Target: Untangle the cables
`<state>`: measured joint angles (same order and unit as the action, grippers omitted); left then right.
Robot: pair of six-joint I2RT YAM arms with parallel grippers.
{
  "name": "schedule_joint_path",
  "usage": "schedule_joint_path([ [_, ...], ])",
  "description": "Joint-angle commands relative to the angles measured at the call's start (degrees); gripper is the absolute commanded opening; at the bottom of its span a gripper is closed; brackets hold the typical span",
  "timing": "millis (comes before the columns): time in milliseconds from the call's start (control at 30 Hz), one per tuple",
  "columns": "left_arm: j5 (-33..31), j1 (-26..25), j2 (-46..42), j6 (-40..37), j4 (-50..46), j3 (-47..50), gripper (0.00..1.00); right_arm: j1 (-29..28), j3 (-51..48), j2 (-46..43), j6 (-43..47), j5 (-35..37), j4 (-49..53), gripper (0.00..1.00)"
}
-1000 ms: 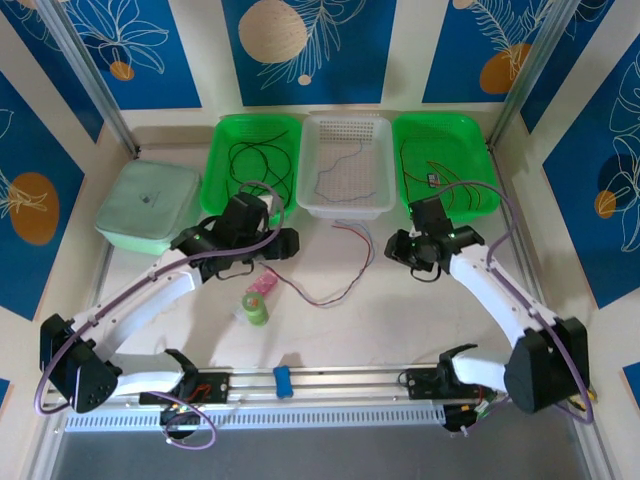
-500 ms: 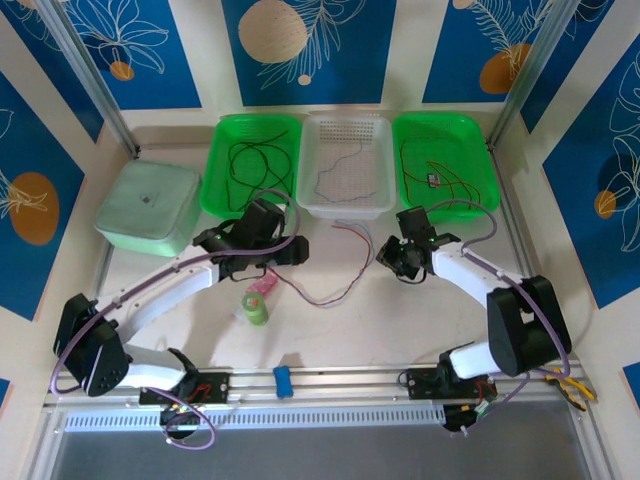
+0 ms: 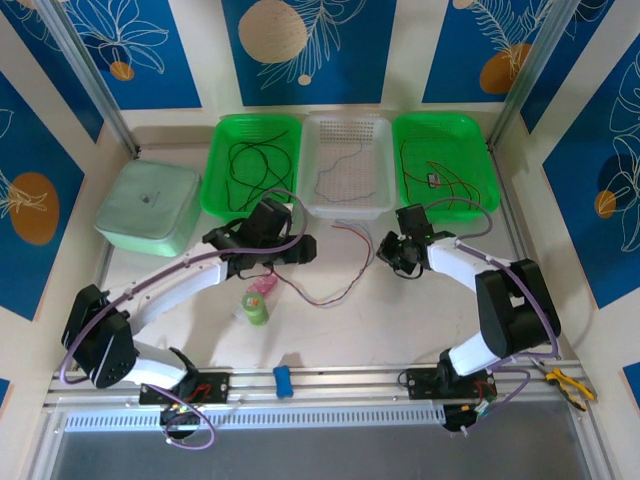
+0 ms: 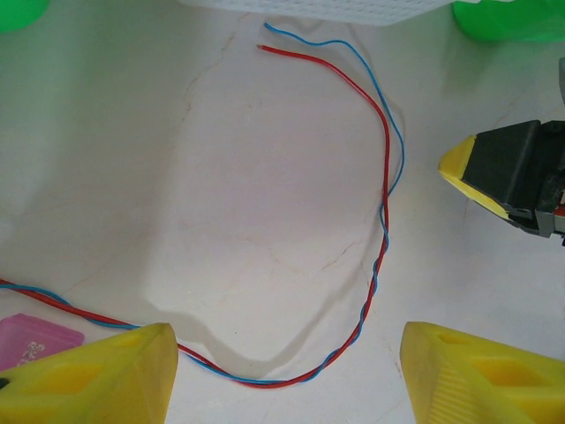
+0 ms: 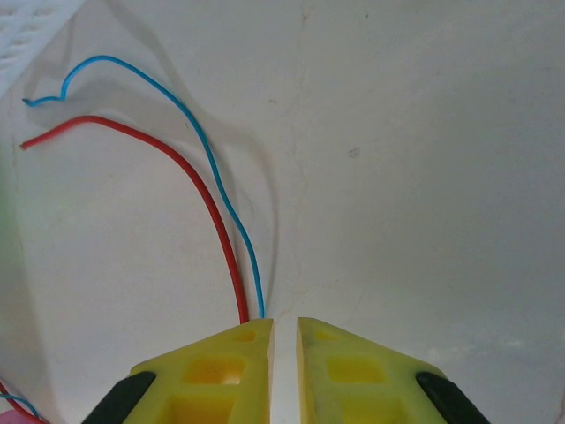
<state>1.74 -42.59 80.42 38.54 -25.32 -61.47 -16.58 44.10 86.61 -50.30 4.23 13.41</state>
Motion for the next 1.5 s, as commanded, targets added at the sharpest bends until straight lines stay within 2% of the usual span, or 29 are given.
schedule_joint_path([
  [0, 1.53, -0.65, -0.16, -0.13, 0.74, -2.48, 0.68, 0.15, 0.83, 0.56, 2.10, -2.27, -3.09, 0.16],
  [133, 1.34, -0.65, -0.27, -0.04, 1.36, -2.20, 0.68, 0.11, 1.59, 1.88, 4.00, -2.66, -3.57, 0.20],
  [400, 2.08, -1.01, 0.64, -0.06, 1.59, -2.49, 0.68, -0.60, 2.57, 3.39, 7.08, -0.84, -3.27, 0.17],
  [800, 3.23, -1.04, 3.77, -0.23, 1.35, -8.46, 0.68, -1.69, 5.12, 6.43, 9.95, 0.68, -1.88, 0.16],
  [1467, 2.94, -1.30, 2.82, -0.41, 0.10, -7.52, 0.68, -3.77, 7.99, 11.83, 12.75, 4.49, 0.01, 0.19],
])
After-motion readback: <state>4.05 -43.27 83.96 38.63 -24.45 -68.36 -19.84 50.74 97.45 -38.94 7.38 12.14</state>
